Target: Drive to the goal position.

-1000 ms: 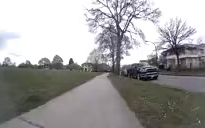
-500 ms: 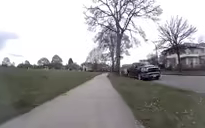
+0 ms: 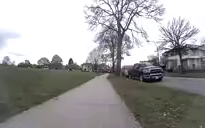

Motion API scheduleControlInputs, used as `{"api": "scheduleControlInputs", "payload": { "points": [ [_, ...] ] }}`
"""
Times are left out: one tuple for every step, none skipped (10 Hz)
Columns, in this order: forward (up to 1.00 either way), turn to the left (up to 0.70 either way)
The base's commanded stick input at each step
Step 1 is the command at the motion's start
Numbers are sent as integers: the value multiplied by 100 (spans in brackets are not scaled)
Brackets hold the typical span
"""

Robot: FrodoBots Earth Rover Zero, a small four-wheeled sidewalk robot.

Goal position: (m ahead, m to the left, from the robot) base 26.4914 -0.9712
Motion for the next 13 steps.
{"api": "scheduleControlInputs", "payload": {
  "points": [
    [85, 0],
    [85, 0],
    [85, 0],
    [85, 0],
    [85, 0],
    [85, 0],
    [85, 0],
    [85, 0],
    [85, 0],
    [85, 0],
    [85, 0],
    [85, 0],
    [85, 0]
  ]
}}
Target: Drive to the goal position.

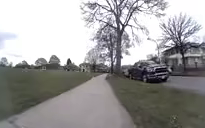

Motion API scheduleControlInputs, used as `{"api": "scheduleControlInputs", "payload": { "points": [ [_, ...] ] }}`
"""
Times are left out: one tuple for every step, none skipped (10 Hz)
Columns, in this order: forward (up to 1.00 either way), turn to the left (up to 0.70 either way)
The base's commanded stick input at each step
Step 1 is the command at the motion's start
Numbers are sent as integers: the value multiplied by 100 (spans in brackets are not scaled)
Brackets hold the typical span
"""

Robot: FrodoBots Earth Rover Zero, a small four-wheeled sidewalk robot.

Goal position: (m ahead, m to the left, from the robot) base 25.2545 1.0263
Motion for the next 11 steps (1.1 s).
{"api": "scheduleControlInputs", "payload": {
  "points": [
    [85, 0],
    [85, 0],
    [85, 0],
    [85, 0],
    [85, 0],
    [85, 0],
    [85, 0],
    [85, 0],
    [85, 0],
    [85, 0],
    [85, 0]
  ]
}}
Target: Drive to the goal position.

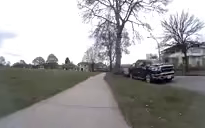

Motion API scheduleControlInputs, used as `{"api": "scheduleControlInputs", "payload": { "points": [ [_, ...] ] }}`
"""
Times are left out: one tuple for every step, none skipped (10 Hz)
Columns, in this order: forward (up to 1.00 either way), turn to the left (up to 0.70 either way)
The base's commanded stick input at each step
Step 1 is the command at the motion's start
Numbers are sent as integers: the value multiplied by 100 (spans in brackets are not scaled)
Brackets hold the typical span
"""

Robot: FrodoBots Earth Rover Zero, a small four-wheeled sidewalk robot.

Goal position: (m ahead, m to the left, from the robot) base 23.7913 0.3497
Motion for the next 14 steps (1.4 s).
{"api": "scheduleControlInputs", "payload": {
  "points": [
    [85, 0],
    [85, 0],
    [85, 0],
    [85, 0],
    [85, 0],
    [85, 0],
    [85, 0],
    [85, 0],
    [85, 0],
    [85, 0],
    [85, 1],
    [85, 8],
    [85, 15],
    [85, 14]
  ]
}}
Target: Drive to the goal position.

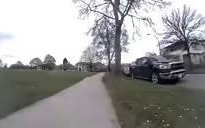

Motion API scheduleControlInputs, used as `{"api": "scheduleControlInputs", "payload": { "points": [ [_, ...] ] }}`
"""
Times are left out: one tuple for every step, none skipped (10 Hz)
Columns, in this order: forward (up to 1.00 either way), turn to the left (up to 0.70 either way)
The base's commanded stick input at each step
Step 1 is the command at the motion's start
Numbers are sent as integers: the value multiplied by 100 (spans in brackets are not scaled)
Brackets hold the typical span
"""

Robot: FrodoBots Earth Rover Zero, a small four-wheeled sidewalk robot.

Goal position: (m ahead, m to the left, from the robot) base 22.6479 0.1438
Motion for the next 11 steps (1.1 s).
{"api": "scheduleControlInputs", "payload": {
  "points": [
    [85, 0],
    [85, 0],
    [85, 0],
    [85, 0],
    [85, 0],
    [85, 0],
    [85, 0],
    [85, 0],
    [85, 0],
    [85, 0],
    [85, 7]
  ]
}}
